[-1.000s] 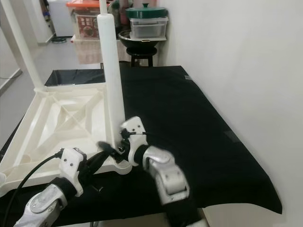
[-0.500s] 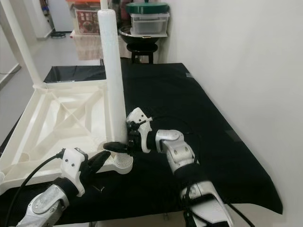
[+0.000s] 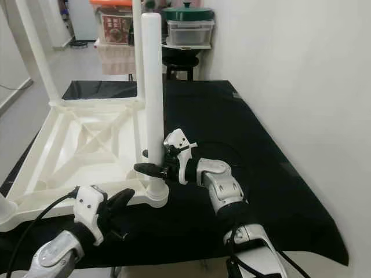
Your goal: Building children table
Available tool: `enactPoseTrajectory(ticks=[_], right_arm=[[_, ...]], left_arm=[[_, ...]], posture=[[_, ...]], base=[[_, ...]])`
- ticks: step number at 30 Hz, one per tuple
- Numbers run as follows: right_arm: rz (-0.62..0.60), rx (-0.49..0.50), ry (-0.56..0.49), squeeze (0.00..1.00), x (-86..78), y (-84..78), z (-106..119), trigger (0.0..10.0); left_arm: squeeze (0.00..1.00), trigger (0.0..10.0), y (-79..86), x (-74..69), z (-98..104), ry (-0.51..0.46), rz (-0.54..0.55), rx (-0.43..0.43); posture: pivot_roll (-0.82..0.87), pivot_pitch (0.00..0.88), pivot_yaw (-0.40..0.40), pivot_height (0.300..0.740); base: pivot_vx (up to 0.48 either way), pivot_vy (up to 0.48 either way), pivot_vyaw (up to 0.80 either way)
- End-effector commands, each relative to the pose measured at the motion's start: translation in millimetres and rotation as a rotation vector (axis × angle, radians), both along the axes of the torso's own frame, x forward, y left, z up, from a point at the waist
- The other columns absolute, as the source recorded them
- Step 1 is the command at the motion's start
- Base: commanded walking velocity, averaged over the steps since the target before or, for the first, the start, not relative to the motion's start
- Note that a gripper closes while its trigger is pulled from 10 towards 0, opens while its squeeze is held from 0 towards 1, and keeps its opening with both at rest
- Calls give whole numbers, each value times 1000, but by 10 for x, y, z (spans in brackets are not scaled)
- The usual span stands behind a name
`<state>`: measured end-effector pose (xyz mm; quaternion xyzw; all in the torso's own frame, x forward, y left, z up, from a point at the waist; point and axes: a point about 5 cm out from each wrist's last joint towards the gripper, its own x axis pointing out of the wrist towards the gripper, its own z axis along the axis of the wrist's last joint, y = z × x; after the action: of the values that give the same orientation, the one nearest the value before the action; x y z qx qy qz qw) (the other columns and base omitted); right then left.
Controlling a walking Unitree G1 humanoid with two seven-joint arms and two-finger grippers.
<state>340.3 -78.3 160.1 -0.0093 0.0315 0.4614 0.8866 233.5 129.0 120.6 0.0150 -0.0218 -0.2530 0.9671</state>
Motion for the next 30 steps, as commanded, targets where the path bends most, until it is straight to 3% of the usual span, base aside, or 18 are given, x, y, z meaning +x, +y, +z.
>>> enactPoseTrajectory(ticks=[1, 3, 4, 5, 7, 14, 15, 16, 17, 18, 23, 26, 27, 29, 30], right_arm=[[-326, -40, 113, 0, -110, -3, -217, 0], [-326, -40, 113, 0, -110, -3, -217, 0], [-473, -44, 166, 0, -234, 33, -288, 0], [-501, -42, 135, 0, -261, 79, -247, 0], [-485, -70, 64, 0, -172, 71, -204, 0], [-442, -88, 58, 0, -231, 198, -199, 0], [-465, -93, 64, 0, -241, 200, -186, 2196], [-461, -75, 88, 0, -259, 220, -173, 10000], [-457, -61, 105, 0, -272, 232, -166, 10000], [-406, -44, 105, 1000, -278, 263, -144, 10000], [-228, -17, 69, 1000, -272, 334, -79, 10000], [9, 3, 15, 1000, -242, 311, 28, 10000], [88, -4, -13, 180, -237, 284, 75, 10000], [88, -4, -13, 180, -237, 284, 75, 10000], [184, -10, -23, 0, -233, 244, 121, 10000]], left_arm=[[0, 10000, 16, -15, 32, -12, -11, 3], [0, 10000, 16, -15, 32, -12, -11, 3], [0, 10000, 24, -16, 38, -12, -13, 5], [0, 10000, 37, -13, 37, -11, -16, 7], [0, 10000, 46, 2, 42, -7, -20, 6], [0, 10000, 60, 10, 50, -11, 0, 4], [0, 10000, 60, 14, 51, -11, 3, 3], [0, 10000, 59, 19, 51, -11, 2, 3], [0, 10000, 58, 21, 51, -10, 0, 3], [0, 10000, 54, 25, 50, -9, -3, 4], [0, 10000, 43, 33, 48, -7, -9, 3], [0, 10000, 31, 37, 44, -7, -11, 1], [0, 10000, 28, 37, 44, -8, -10, 0], [0, 10000, 28, 37, 44, -8, -10, 0], [0, 10000, 26, 35, 43, -9, -8, -1]], posture=[[35, 0, -37, 740], [35, 0, -37, 740], [35, 0, -37, 740], [24, 0, -20, 740], [38, 0, -32, 740], [38, 0, -30, 740], [38, 0, -29, 740], [38, 0, -30, 740], [38, 0, -30, 740], [38, 0, -29, 740], [38, 0, -32, 740], [43, 0, -38, 740], [43, 0, -39, 740], [43, 0, -39, 740], [46, 0, -44, 740]], base=[[0, 0, 0], [0, 0, 0], [0, 0, 0], [0, 0, 0], [0, 0, 0], [0, 0, 0], [0, 0, 0], [0, 0, 0], [0, 0, 0], [0, 0, 0], [0, 0, 0], [0, 0, 0], [0, 0, 0], [0, 0, 0], [0, 0, 0]])
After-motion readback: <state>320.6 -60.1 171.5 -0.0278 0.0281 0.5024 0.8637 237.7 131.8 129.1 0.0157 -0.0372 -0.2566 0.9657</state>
